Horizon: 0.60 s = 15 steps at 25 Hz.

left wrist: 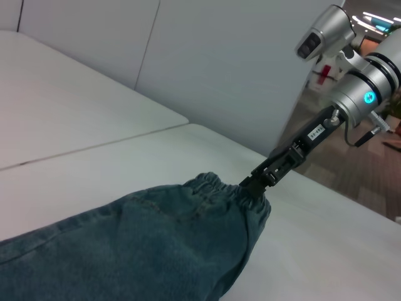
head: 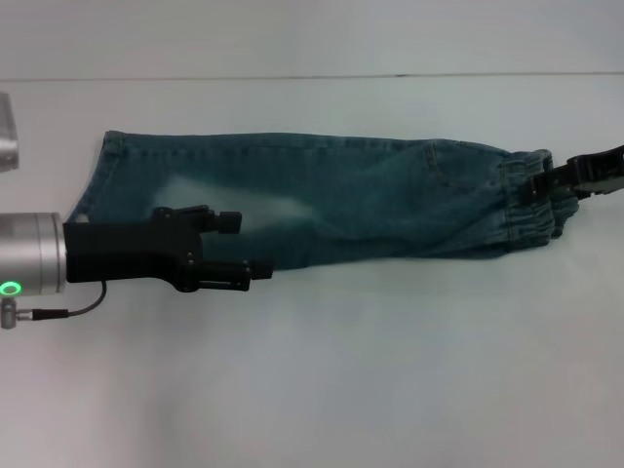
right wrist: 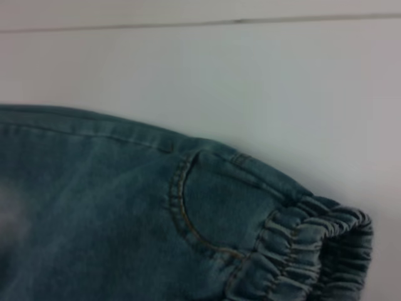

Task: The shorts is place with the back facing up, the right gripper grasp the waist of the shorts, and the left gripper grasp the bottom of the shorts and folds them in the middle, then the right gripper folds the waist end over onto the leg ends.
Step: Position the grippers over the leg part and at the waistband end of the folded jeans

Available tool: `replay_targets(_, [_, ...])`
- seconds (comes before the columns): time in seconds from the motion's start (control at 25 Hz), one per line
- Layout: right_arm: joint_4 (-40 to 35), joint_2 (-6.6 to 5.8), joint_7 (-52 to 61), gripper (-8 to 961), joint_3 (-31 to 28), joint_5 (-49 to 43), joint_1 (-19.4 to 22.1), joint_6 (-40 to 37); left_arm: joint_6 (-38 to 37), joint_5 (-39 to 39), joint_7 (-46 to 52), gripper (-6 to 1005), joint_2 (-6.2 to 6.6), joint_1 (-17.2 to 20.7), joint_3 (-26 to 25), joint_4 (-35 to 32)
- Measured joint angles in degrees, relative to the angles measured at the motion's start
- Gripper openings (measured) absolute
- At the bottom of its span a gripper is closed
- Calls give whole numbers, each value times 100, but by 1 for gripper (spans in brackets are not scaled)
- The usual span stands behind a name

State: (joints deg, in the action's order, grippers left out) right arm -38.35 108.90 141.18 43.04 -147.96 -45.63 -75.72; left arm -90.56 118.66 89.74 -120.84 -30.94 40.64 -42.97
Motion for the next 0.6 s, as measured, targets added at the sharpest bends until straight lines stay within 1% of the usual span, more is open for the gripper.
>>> replay_targets(0.32, [129, 107, -57, 896, 64, 9, -65, 88, 172, 10, 0, 939, -35, 58, 76, 11])
replay_targets(0.52, [71, 128, -229, 872, 46, 19, -23, 176, 228, 10, -4, 938, -57, 86, 76, 14])
replay_targets(0.6, [71, 127, -303, 821, 22, 28, -13, 187, 246, 10, -27, 938, -69, 93, 77, 19])
